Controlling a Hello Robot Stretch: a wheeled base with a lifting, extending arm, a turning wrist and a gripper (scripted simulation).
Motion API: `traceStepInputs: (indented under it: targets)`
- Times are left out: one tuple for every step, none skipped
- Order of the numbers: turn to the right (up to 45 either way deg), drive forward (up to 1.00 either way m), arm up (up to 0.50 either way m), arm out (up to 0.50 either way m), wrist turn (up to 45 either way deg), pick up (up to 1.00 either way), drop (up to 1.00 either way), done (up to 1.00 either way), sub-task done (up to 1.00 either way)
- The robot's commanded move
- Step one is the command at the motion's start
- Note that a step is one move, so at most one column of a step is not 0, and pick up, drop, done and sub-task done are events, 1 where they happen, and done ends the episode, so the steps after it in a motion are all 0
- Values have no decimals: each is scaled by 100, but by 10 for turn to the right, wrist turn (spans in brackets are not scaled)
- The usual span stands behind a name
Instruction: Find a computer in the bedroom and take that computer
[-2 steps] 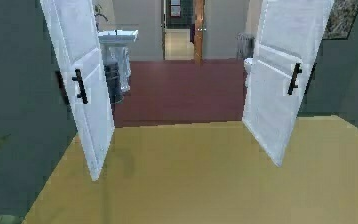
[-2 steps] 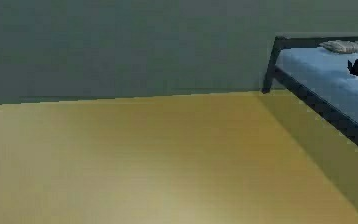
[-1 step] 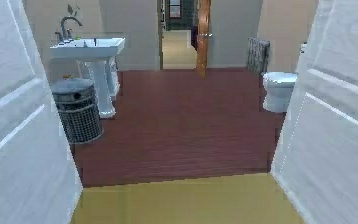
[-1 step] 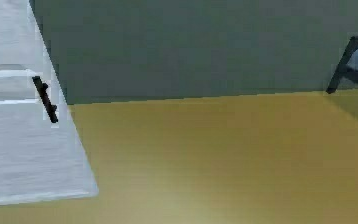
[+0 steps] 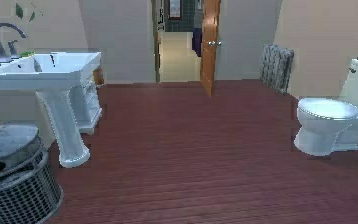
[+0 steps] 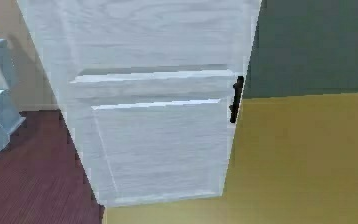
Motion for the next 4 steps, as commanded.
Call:
traceStepInputs:
  targets:
    - [0, 100, 0, 0, 0, 0, 0, 0, 0]
    - [0, 100, 0, 0, 0, 0, 0, 0, 0]
    - [0, 100, 0, 0, 0, 0, 0, 0, 0]
    - [0, 100, 0, 0, 0, 0, 0, 0, 0]
